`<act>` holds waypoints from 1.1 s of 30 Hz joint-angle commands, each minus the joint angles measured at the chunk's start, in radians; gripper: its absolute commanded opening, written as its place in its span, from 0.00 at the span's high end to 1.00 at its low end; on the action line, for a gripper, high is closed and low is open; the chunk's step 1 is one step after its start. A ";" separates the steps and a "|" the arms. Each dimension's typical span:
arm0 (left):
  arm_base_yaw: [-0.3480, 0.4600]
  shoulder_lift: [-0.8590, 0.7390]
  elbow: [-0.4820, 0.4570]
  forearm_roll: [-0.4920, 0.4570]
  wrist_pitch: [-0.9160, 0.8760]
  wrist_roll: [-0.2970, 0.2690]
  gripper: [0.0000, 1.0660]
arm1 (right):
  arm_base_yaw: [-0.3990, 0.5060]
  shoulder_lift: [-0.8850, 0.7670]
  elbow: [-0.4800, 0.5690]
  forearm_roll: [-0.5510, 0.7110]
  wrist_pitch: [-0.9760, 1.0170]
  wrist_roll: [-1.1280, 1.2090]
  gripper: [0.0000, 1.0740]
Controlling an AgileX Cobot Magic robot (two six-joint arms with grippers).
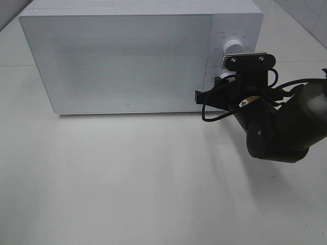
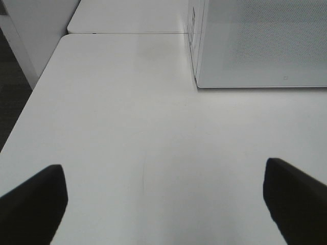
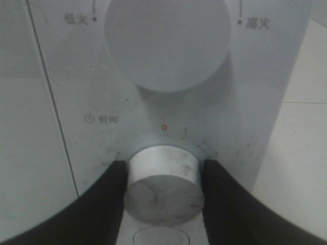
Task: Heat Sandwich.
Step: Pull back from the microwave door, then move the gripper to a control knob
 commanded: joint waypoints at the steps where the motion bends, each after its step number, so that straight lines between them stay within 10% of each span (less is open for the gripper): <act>1: 0.003 -0.025 0.003 -0.009 -0.005 -0.007 0.08 | -0.005 -0.006 0.009 -0.008 -0.016 0.004 0.97; 13: 0.003 -0.025 0.003 -0.009 -0.005 -0.007 0.08 | -0.005 -0.006 0.009 -0.012 -0.060 0.041 0.97; 33: 0.003 -0.025 0.003 -0.009 -0.005 -0.007 0.08 | -0.008 -0.006 0.009 -0.088 -0.212 0.757 0.94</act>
